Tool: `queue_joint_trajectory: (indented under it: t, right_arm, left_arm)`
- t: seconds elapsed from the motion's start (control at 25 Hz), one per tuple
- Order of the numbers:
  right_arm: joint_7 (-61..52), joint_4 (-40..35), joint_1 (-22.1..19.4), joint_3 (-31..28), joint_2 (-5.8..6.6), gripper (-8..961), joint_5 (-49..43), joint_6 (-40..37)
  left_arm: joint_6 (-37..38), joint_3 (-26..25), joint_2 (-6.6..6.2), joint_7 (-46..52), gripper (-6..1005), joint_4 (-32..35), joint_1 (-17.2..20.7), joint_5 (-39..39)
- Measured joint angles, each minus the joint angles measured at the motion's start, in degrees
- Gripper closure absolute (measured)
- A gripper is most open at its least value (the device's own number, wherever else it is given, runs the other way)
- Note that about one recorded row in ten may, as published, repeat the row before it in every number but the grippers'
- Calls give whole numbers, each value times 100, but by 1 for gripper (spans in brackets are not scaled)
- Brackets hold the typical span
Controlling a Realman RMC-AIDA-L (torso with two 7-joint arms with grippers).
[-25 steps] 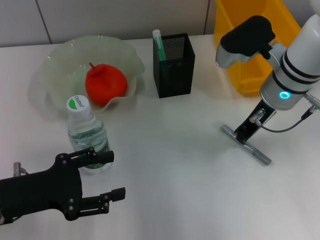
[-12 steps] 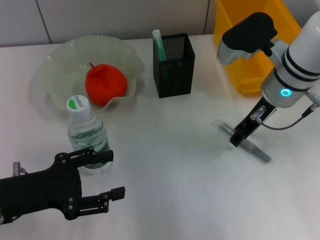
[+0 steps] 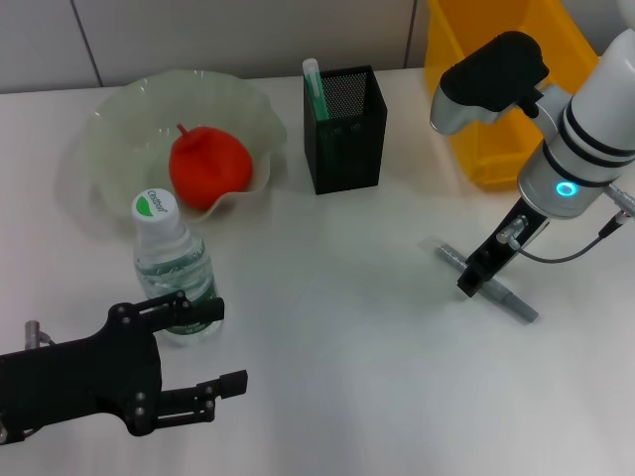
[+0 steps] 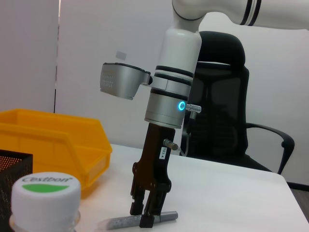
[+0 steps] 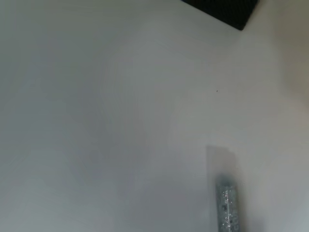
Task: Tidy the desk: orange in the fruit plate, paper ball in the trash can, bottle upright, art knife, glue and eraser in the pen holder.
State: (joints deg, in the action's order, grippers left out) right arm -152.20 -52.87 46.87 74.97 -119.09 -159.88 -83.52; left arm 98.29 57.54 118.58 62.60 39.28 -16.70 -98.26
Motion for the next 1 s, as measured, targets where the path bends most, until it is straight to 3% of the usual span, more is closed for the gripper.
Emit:
queue_joint_trajectory:
  t: [0.6, 1.0]
  right_arm:
    - [-16, -64, -32, -46, -1, 786, -123, 6]
    - [63, -1725, -354, -122, -6, 817, 196, -264]
  left_arm:
    - [4, 13, 3, 1, 213, 0, 0, 0]
    - [25, -2, 1, 10, 213, 1, 13, -1]
